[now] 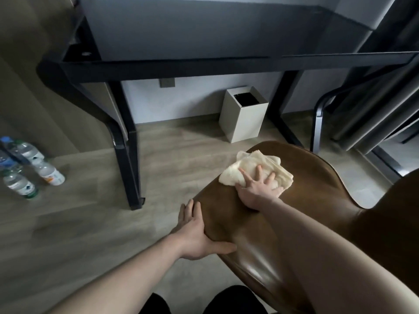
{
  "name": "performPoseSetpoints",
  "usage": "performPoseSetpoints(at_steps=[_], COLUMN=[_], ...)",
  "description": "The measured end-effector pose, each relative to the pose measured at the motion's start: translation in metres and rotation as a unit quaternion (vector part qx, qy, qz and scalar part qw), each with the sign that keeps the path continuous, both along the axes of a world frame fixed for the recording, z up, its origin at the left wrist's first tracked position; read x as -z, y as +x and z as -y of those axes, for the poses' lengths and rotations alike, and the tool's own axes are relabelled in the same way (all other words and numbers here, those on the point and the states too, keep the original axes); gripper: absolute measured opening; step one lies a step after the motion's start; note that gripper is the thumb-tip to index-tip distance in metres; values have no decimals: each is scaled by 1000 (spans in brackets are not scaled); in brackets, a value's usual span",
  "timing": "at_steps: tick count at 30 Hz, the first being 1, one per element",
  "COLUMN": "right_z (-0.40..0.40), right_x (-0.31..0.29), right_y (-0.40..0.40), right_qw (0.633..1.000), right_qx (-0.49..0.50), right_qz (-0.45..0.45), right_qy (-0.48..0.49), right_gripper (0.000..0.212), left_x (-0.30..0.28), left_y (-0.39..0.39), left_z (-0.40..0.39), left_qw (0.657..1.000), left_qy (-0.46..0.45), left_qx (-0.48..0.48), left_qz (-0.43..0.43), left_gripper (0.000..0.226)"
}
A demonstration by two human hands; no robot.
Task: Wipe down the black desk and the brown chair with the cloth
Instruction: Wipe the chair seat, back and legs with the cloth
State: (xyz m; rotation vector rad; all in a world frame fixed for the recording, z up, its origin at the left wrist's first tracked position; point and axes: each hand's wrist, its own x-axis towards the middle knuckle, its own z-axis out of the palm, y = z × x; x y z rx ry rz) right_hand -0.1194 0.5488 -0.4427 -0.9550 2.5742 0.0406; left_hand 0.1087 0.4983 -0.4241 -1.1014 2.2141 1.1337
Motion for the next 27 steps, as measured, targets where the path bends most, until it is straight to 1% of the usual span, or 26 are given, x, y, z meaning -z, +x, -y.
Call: performPoseSetpoints(at_steps=[4,7,9,12,15,17,20,22,23,25,27], right_z=[-26,-58,-85,-117,-135,-148,-164,-163,-158,-145,-133], right_x=[-7,-13,-21,-28,-24,-29,-42,-38,-31,-23,-17], right_y=[12,37,62,79,81,77,74,72,70,69,60], right_qw=[999,998,997,995,991,990,991,990,989,991,997], right_qx=[-39,-53,-50,-35,-4,-11,-35,-19,1,30,34], right_qz=[23,37,59,82,116,112,45,15,22,33,28], right_qy=[6,21,23,47,72,90,119,142,148,125,67], right_gripper=[56,58,58,58,64,65,59,64,68,74,75], left_x=[0,-4,-10,-18,-25,-28,-32,-35,-35,-30,-23], left_y=[-3,-3,-1,-4,-8,-8,-9,-13,-16,-21,-24], left_z=[2,2,-5,-22,-38,-42,-41,-40,-37,-31,-25], left_qw=[1000,1000,999,995,987,986,978,970,968,968,971], left_qy=[-1,-15,-30,-93,-145,-135,-120,-118,-117,-114,-113], left_qx=[4,4,9,13,53,69,112,142,147,149,149], left_qz=[20,27,33,45,53,76,129,159,166,163,151], left_gripper=[175,176,169,152,143,152,175,183,184,187,190])
